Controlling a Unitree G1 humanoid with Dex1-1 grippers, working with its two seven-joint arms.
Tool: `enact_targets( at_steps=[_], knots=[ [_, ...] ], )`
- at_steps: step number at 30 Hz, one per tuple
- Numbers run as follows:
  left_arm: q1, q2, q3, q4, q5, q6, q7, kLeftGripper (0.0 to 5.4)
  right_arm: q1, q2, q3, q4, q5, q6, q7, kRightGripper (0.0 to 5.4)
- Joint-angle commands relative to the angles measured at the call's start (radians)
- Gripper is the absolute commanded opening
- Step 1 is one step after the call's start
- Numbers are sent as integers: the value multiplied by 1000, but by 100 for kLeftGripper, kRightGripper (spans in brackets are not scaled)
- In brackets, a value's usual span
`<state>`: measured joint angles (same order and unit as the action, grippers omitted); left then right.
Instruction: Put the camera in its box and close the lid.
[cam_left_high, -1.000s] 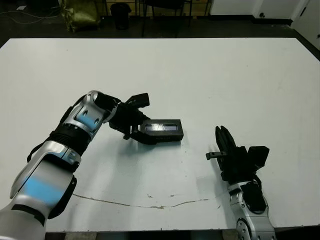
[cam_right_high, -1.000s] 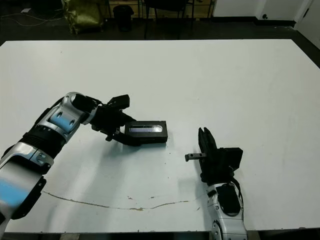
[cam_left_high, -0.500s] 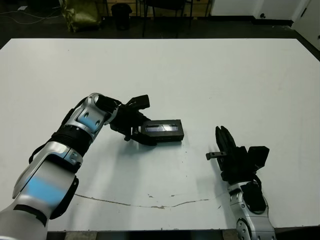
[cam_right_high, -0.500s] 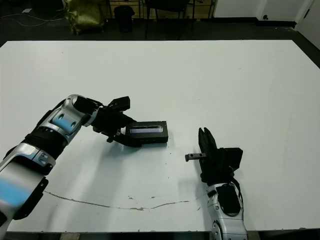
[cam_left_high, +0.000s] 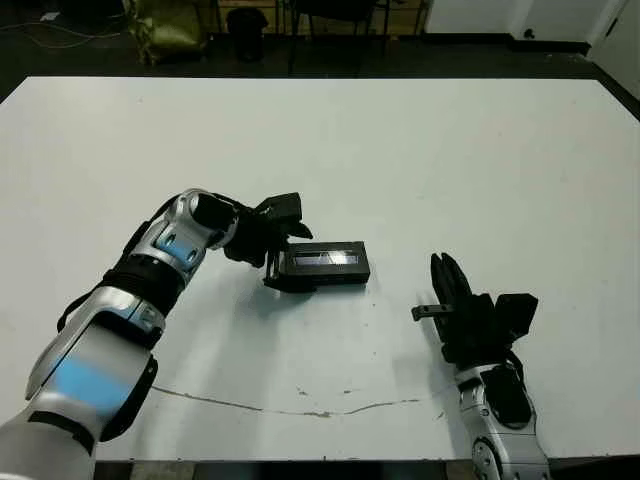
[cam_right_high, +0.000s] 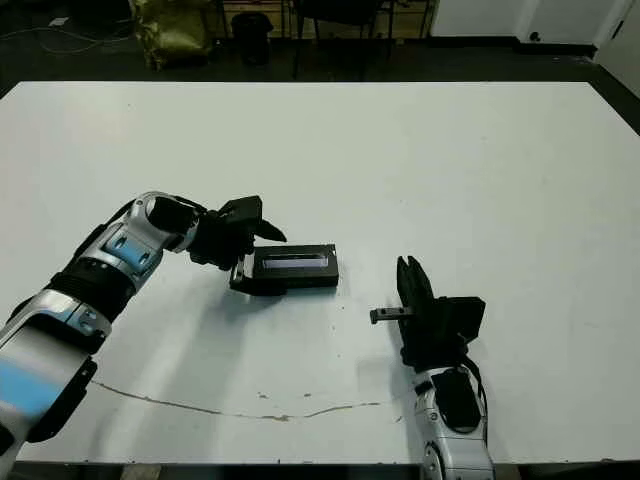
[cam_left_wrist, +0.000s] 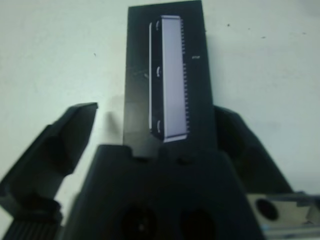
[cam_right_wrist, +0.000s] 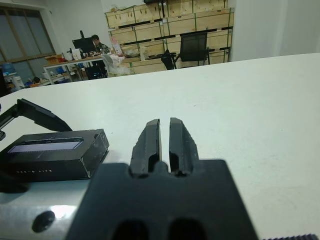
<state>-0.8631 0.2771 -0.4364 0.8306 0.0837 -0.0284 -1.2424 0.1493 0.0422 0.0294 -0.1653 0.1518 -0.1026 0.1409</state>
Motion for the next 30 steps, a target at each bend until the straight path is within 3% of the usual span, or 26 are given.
enact_targets(
  at_steps=[1, 18, 23, 30],
  knots=[
    [40, 8, -33, 51, 47, 8, -33, 537, 12, -6, -2, 4, -2, 16, -6, 0],
    [30, 39, -6, 82, 17, -75, -161, 537, 18, -3, -1, -15, 4, 43, -12, 0],
    [64, 77, 62, 0, -49, -61, -190, 537, 17, 0, -2, -10, 8, 39, -10, 0],
    [173, 153, 273, -299, -221, 63, -72, 537, 16, -4, -4, -5, 9, 38, -6, 0]
  ],
)
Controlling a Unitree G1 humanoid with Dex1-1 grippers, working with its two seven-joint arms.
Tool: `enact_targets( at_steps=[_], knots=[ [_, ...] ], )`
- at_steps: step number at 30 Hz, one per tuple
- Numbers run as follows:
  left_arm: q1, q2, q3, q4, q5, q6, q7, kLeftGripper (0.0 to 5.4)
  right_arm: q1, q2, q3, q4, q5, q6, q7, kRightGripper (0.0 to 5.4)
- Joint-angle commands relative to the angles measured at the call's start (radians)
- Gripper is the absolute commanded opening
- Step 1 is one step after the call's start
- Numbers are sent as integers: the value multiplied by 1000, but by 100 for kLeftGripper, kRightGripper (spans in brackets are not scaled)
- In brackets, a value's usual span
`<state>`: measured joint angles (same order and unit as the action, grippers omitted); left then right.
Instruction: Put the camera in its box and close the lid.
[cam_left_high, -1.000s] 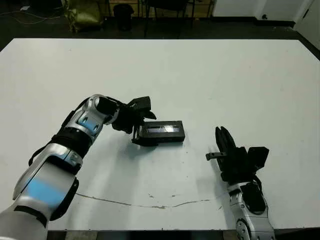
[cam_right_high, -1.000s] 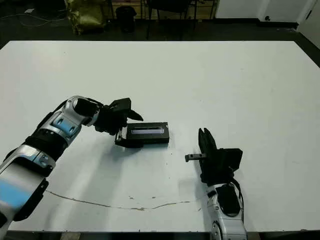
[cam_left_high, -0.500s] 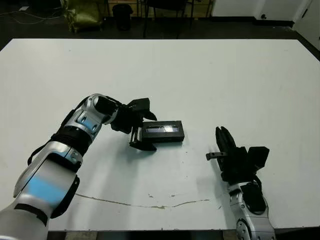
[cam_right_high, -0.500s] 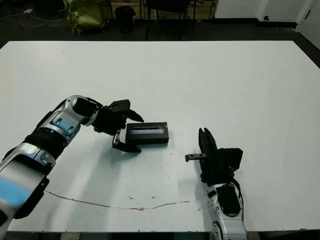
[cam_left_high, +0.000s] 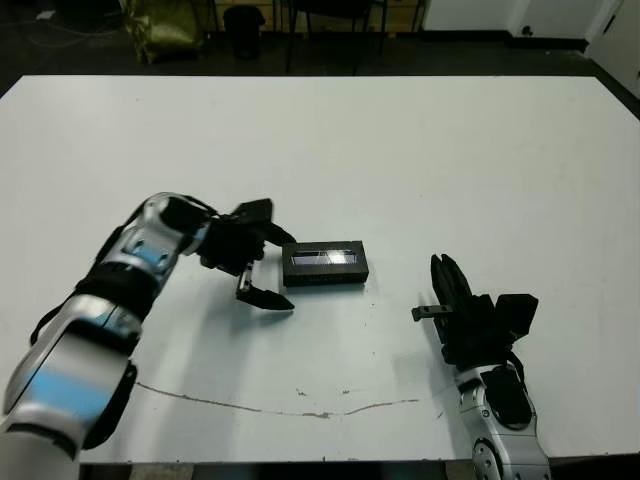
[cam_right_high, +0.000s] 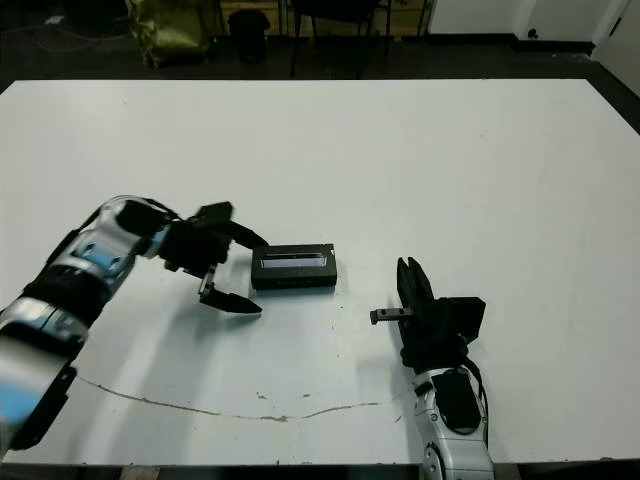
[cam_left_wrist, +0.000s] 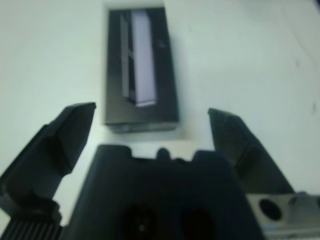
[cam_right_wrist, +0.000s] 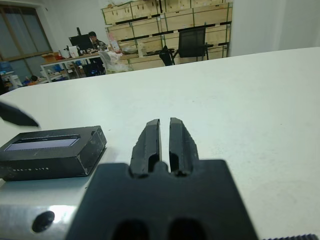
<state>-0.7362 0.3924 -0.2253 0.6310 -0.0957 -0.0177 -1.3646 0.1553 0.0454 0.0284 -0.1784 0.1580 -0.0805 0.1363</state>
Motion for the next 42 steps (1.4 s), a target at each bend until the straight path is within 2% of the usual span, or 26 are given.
enact_targets(
  at_steps=[1, 5, 10, 15, 18, 22, 27, 35, 40, 42],
  knots=[
    [62, 47, 84, -150, -55, 76, 80, 537, 10, -8, -3, 7, 3, 18, -1, 0],
    [122, 73, 136, -332, -75, 179, 216, 537, 7, -10, -4, 10, 3, 16, 0, 0],
    [198, 56, 170, -479, -75, 245, 388, 537, 8, -8, -4, 3, 20, 30, 5, 0],
    [317, -43, 201, -657, -73, 298, 644, 537, 10, -13, -3, -5, 11, 36, 1, 0],
    [437, -146, 178, -811, -5, 272, 858, 528, 8, -14, -4, 0, 14, 28, 9, 0],
    [563, -233, 105, -939, 69, 255, 1014, 451, 5, -15, -4, 13, 4, 5, 10, 0],
    [641, -245, 5, -1024, 150, 281, 1071, 326, 5, -14, -6, 8, 20, 24, 15, 0],
    [646, -253, -107, -1056, 269, 385, 1115, 127, 6, -13, 0, 1, 6, 21, 6, 0],
    [625, -276, -133, -1044, 298, 442, 1134, 6, 9, -11, 2, -3, 6, 23, 5, 0],
    [607, -287, -135, -1035, 306, 471, 1139, 2, 11, -10, 4, -8, 5, 31, 3, 0]
  ],
)
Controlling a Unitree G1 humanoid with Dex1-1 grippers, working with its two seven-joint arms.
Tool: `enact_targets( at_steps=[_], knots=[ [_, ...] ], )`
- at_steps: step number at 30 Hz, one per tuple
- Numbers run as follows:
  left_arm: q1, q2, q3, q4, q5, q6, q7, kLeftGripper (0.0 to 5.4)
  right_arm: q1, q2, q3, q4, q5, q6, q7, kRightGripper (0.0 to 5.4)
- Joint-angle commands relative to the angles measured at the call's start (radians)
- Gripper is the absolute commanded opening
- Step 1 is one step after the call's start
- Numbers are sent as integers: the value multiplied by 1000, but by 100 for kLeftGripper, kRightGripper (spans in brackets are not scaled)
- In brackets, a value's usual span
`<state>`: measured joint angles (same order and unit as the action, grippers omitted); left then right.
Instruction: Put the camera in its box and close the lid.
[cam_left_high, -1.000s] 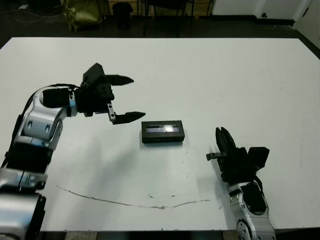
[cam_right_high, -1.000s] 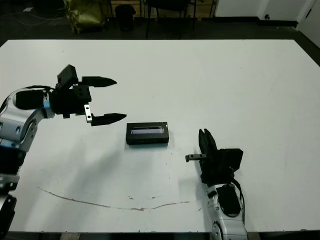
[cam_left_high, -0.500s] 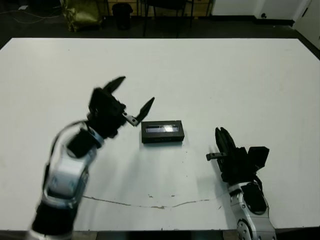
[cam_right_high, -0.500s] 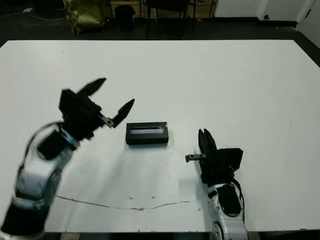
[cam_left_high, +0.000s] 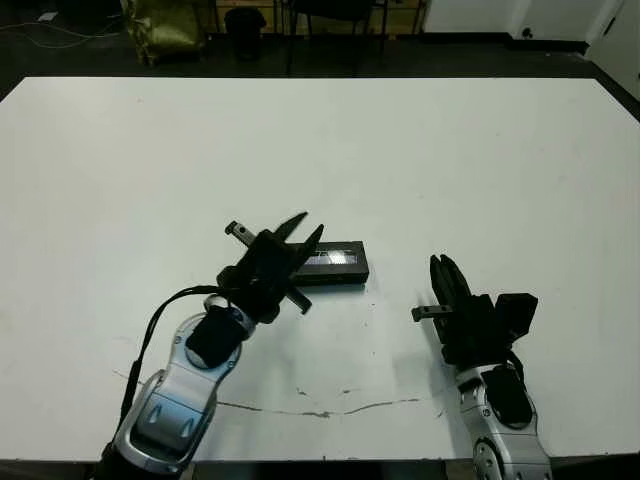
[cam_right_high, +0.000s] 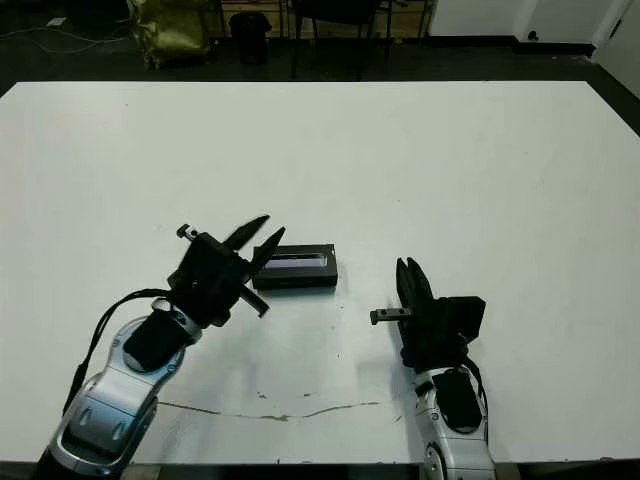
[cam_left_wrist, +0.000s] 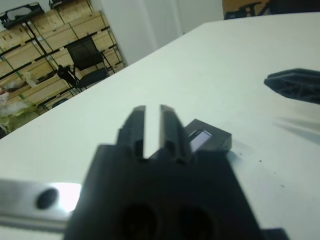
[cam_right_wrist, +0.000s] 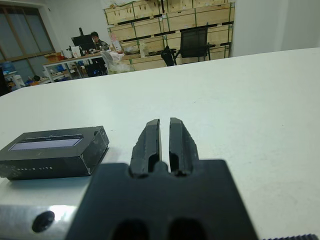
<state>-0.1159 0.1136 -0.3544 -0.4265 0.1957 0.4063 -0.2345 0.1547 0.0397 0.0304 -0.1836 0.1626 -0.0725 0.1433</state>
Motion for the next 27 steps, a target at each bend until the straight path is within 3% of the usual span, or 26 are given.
enact_targets(
  at_steps=[1, 8, 14, 27],
  knots=[
    [-24, -14, -7, 27, 18, 64, 12, 2, 13, -3, 2, -5, 4, 27, -5, 0],
    [-114, -55, 0, 90, 24, 191, 22, 2, 15, -7, 4, 1, -4, 19, -2, 0],
    [-150, -81, 0, 164, 10, 224, 22, 2, 22, -6, 9, -14, -7, 32, -11, 0],
    [-152, -113, 5, 262, -90, 291, -28, 2, 25, -2, 13, -14, 0, 35, -11, 0]
  ],
)
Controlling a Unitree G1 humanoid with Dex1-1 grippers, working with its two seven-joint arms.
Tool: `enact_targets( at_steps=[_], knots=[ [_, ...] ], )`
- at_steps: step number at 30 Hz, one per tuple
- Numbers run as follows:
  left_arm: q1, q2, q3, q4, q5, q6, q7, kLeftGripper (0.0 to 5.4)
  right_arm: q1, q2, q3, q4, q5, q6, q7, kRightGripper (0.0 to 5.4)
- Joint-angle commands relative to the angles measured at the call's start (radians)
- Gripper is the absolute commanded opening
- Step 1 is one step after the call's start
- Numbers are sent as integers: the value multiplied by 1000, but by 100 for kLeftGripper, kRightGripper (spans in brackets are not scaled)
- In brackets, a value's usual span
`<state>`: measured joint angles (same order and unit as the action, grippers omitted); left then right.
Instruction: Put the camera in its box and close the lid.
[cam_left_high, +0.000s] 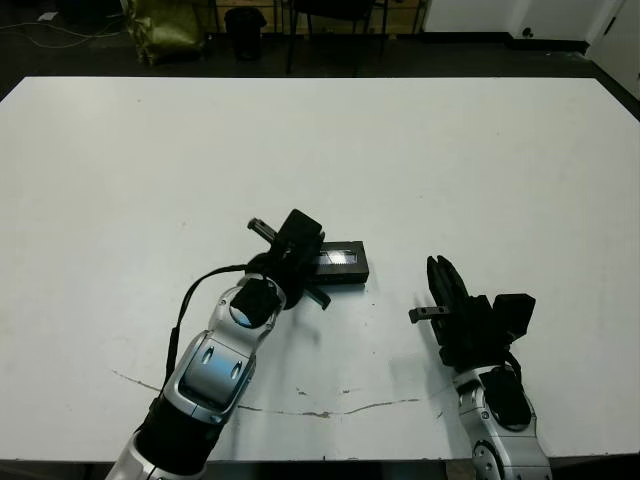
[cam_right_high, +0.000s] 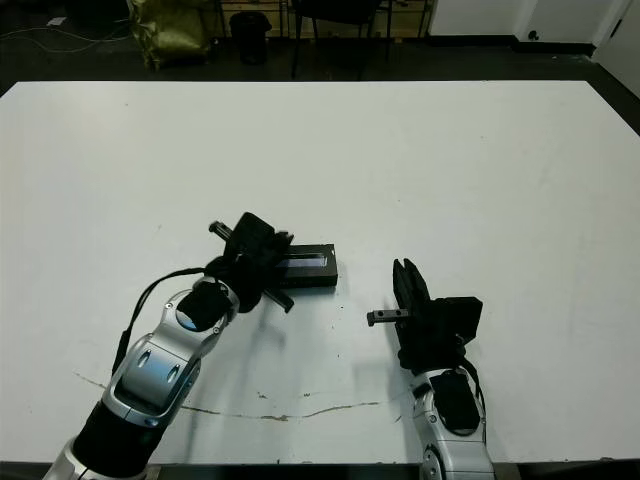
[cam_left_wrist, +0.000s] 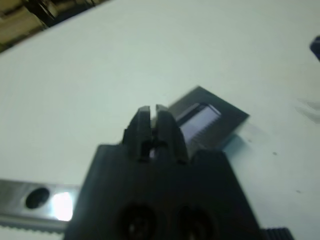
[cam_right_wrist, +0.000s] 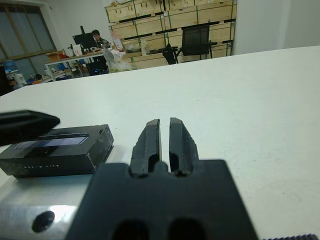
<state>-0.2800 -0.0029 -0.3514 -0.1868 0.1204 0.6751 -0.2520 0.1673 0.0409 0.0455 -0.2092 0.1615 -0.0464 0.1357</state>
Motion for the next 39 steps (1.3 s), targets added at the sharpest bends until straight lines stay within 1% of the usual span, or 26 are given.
enact_targets(
  at_steps=[1, 7, 11, 19, 23, 29, 31, 34, 39],
  knots=[
    [16, 5, -1, 26, -20, 20, -13, 2, 14, -3, -1, 8, -2, 14, -7, 0],
    [37, -5, 8, 56, -70, 41, -23, 2, 15, -5, 1, 1, 0, 19, -6, 0],
    [41, 0, 5, 82, -85, 41, -20, 2, 14, -6, 0, 5, 1, 17, -4, 0],
    [32, 0, 10, 142, -88, 48, -7, 2, 17, 3, -4, 11, 23, 19, 2, 0],
    [22, -11, 30, 169, -99, 67, 1, 2, 26, -3, 2, -12, 8, 40, -13, 0],
    [11, 4, 37, 173, -99, 63, -3, 2, 30, -1, 4, -20, -8, 45, -22, 0],
    [14, 5, 45, 161, -103, 57, -2, 2, 29, -5, 7, -12, -22, 25, -20, 0],
    [30, 2, 74, 103, -123, 51, 3, 2, 29, -2, 7, -11, -22, 20, -19, 0],
    [77, 67, 100, -121, -112, 41, 1, 2, 31, 1, 3, -23, -12, 34, -21, 0]
  ],
)
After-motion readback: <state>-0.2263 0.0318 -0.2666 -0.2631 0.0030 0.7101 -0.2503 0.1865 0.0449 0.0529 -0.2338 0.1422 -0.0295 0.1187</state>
